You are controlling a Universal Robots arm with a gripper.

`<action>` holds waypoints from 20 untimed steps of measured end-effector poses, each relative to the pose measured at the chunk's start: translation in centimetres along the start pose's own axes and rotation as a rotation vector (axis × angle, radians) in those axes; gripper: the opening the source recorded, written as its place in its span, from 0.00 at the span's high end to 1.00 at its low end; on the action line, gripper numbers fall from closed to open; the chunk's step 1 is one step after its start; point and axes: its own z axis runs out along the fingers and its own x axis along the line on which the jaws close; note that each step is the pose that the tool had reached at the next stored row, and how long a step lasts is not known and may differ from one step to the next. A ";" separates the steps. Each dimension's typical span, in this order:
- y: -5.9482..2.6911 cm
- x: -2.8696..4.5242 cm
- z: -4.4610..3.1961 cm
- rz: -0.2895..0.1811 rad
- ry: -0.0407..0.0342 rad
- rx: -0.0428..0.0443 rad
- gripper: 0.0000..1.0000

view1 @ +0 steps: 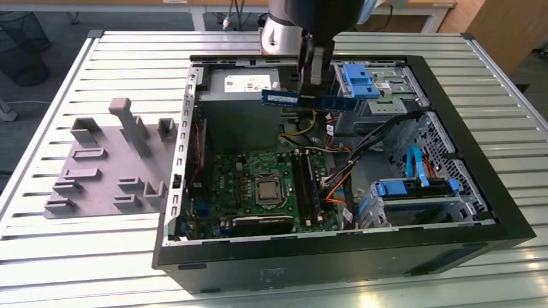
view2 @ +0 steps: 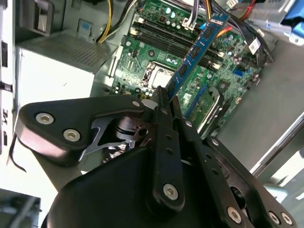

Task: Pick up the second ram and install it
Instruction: 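Insert the second ram into the second slot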

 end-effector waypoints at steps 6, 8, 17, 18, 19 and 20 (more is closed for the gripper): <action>0.00 0.00 0.05 0.111 -0.0005 0.0034 0.86; 0.00 0.00 0.07 0.147 -0.0006 0.0044 0.86; 0.00 -0.01 0.15 0.307 -0.0014 0.0092 0.86; 0.00 -0.01 0.16 0.324 -0.0015 0.0098 0.86; 0.00 -0.01 0.17 0.341 -0.0016 0.0103 0.86; 0.00 -0.01 0.18 0.360 -0.0016 0.0108 0.86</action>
